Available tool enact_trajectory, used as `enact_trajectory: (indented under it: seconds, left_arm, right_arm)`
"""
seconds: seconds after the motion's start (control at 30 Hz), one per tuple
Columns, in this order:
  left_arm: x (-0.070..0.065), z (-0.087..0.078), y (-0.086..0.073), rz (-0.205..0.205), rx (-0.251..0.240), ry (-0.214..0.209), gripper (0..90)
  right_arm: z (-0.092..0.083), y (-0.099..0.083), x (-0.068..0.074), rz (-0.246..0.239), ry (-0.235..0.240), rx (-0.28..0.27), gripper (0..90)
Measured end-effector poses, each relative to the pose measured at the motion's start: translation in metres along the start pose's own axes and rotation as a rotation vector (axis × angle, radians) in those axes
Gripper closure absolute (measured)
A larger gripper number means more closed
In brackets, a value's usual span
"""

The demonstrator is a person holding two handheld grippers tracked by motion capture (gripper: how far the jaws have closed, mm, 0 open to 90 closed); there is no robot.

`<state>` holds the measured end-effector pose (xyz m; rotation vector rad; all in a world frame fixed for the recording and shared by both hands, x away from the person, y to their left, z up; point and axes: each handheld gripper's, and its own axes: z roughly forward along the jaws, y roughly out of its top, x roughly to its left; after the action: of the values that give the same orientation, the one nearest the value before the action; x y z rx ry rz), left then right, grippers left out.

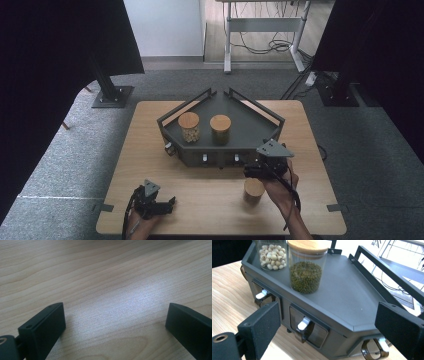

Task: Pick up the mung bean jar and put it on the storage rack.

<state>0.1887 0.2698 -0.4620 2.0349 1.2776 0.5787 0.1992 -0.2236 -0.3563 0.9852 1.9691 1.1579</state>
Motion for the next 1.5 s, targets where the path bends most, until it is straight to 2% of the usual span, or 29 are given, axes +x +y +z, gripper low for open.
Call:
enact_trajectory:
  seconds: [0.63,1.5]
  left_arm:
    - [0.0,0.0,0.0,0.001,-0.001,0.001,2.5]
    - [-0.001,0.0,-0.001,-0.002,-0.003,0.004,2.5]
  right_arm:
    - [-0.017,-0.026,0.001,-0.012,-0.045,-0.02,6.2]
    - [-0.023,-0.059,-0.002,0.018,-0.103,0.017,6.2]
